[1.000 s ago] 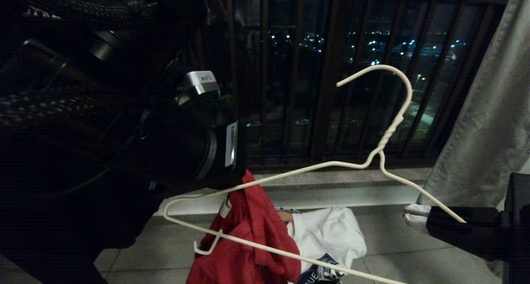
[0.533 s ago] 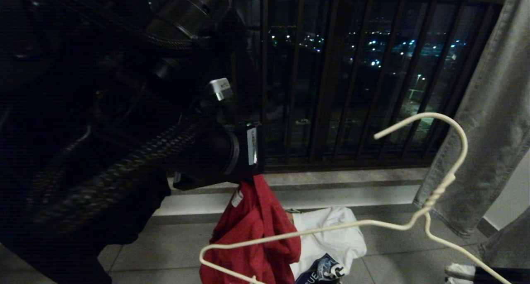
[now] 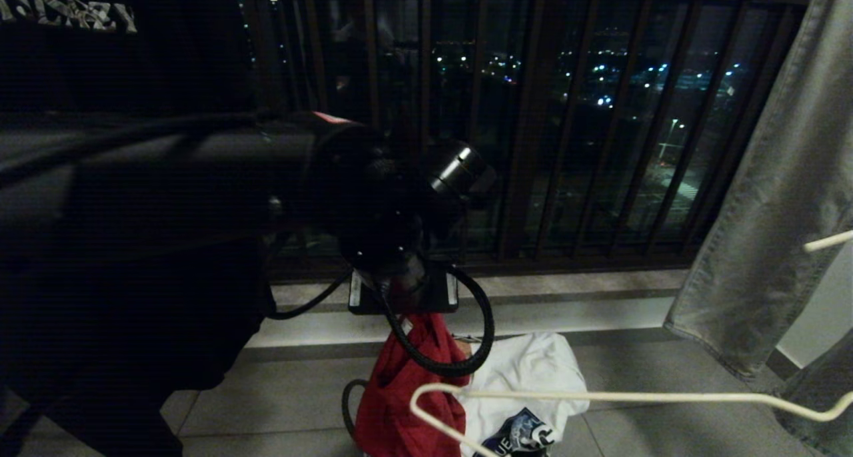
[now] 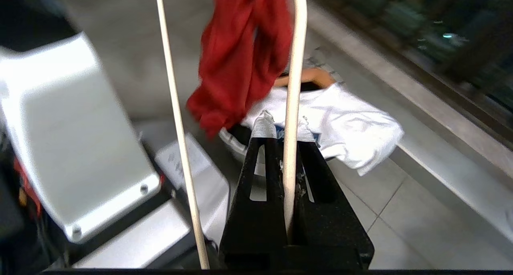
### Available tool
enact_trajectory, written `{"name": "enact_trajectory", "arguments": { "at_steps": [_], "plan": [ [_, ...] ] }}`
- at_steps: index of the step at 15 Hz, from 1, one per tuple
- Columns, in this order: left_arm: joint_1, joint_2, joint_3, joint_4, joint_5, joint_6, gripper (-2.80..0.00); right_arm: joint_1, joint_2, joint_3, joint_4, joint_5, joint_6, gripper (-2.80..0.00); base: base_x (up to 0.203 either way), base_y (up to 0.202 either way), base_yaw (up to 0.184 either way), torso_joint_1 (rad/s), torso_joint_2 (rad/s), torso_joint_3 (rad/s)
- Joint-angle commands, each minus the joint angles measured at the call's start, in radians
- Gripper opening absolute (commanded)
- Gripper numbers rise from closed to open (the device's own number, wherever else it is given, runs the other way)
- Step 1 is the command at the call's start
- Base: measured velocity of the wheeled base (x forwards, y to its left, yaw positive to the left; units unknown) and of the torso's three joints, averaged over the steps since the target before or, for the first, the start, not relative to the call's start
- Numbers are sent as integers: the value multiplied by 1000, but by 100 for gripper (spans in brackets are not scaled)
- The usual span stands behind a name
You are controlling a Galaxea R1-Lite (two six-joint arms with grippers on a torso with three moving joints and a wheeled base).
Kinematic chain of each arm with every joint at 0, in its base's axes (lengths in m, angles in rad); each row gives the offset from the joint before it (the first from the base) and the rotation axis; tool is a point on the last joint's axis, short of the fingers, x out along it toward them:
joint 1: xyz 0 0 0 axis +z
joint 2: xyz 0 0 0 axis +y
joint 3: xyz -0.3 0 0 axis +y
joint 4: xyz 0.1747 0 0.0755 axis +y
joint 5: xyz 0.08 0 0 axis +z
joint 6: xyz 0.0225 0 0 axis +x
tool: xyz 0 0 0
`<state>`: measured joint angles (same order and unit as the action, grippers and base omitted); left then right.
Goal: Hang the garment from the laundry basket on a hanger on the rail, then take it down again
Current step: Pick up clothes from the basket
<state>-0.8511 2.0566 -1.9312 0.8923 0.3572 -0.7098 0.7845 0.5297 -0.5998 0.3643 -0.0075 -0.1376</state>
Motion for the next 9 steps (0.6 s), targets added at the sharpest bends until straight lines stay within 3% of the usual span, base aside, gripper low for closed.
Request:
{"name": "enact_trajectory", "arguments": {
  "at_steps": [1,9],
  "plan": [
    [0,143,-7,6,79,-3,-280,1,-92,-8,3,-45,60,-280,0,0,0,0,0,0],
    [-19,375,-15,-17,218,8,-280,3,-164,-74,1,-229,109,-280,0,0,0,0,0,0]
  ]
}}
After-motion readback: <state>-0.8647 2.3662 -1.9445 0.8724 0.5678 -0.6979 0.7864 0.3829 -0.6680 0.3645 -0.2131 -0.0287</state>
